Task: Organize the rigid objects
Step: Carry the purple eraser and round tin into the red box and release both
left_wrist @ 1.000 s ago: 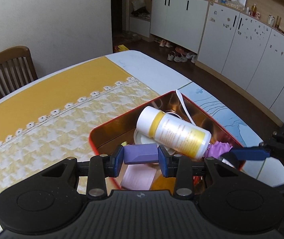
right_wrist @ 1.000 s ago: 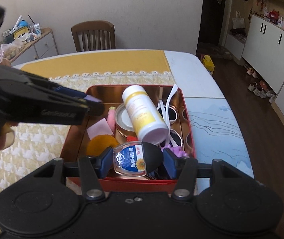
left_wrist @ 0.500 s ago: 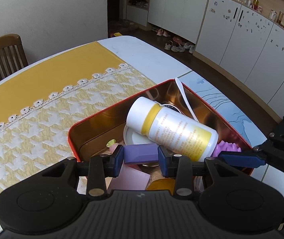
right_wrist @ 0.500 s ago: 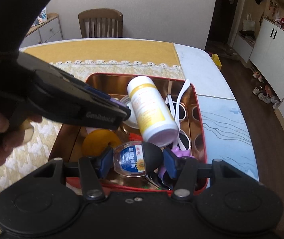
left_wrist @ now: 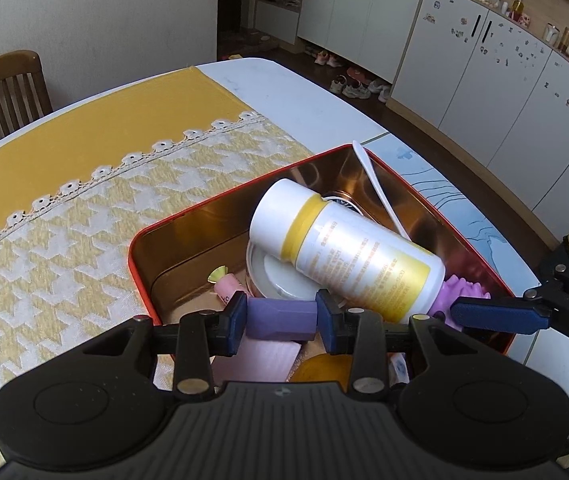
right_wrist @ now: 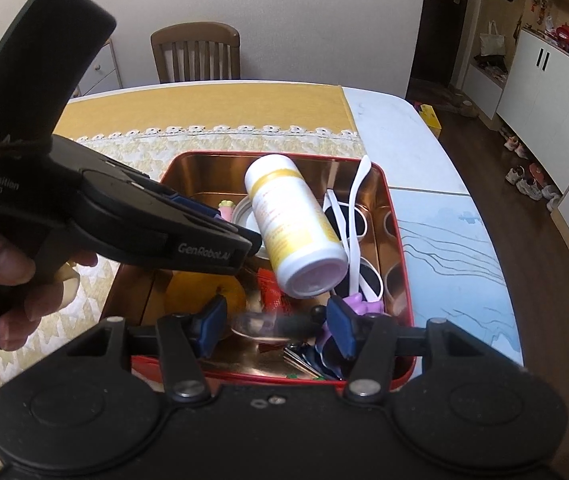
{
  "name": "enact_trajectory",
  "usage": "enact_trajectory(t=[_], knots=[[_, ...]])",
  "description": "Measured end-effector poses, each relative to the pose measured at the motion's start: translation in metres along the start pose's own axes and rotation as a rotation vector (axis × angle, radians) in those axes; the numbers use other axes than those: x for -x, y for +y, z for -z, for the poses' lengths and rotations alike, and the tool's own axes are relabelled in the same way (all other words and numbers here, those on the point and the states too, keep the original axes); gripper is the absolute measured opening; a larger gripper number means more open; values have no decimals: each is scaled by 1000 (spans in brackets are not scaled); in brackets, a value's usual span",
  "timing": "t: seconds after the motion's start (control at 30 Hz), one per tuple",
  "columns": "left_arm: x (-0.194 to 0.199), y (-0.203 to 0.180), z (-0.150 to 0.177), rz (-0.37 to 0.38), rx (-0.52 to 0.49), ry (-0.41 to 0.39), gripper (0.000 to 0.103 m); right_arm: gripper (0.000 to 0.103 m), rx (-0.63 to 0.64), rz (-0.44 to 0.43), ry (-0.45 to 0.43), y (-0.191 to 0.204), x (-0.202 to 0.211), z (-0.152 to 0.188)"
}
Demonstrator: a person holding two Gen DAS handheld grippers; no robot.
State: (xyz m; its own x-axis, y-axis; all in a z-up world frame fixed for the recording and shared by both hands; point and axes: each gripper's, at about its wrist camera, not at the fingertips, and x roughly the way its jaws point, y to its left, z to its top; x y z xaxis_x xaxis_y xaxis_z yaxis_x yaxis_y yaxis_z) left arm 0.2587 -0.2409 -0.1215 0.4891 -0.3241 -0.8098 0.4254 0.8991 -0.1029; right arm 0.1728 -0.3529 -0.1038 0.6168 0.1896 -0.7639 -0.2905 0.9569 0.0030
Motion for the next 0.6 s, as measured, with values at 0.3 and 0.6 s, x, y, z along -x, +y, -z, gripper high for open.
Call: enact_trajectory(t=[0.3,0.6], knots=[[22,1,9,-31,-15,-48,51,60,-28,13,-21,0,6,2],[57,8,19,-22,-29,-100,53,63,-66,27,-102,4,30,5]])
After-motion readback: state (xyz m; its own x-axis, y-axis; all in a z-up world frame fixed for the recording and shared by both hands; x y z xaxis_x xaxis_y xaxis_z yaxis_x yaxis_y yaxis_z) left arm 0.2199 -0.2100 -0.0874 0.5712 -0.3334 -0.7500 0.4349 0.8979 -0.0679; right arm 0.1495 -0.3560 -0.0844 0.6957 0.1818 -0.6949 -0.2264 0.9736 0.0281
